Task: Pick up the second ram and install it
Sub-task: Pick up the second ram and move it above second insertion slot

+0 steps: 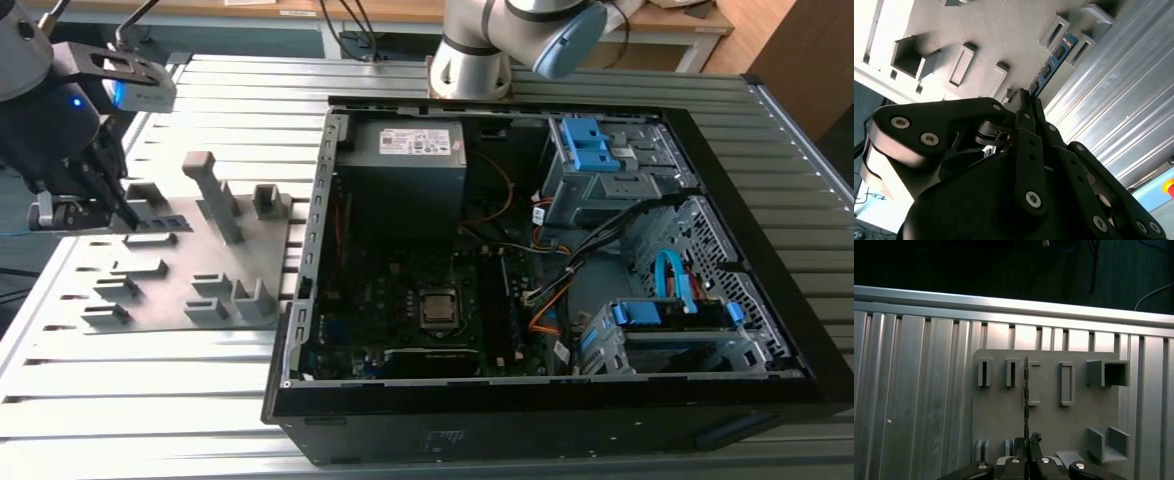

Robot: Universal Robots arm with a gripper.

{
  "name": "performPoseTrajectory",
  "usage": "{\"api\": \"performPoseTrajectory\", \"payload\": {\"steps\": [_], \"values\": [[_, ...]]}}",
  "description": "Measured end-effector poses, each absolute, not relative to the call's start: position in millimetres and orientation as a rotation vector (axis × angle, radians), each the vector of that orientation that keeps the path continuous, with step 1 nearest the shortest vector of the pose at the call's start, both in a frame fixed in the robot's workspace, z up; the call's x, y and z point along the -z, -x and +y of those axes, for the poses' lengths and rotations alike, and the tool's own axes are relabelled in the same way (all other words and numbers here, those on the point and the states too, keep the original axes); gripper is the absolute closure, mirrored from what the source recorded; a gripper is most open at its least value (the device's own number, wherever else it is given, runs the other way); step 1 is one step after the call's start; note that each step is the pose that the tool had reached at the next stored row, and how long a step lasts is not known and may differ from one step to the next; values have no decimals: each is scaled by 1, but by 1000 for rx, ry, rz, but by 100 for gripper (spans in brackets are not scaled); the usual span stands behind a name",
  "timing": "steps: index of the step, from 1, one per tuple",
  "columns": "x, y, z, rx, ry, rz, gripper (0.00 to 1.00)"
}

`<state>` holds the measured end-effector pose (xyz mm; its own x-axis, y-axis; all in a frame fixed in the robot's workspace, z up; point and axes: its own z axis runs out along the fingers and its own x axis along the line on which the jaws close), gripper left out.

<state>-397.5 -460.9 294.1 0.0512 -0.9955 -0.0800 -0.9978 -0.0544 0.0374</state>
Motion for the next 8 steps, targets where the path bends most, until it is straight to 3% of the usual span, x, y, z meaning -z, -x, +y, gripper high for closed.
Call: {"api": "performPoseTrajectory", "payload": {"steps": [8], "values": [[-301, 397, -461, -133, 2256, 2139, 86]]}}
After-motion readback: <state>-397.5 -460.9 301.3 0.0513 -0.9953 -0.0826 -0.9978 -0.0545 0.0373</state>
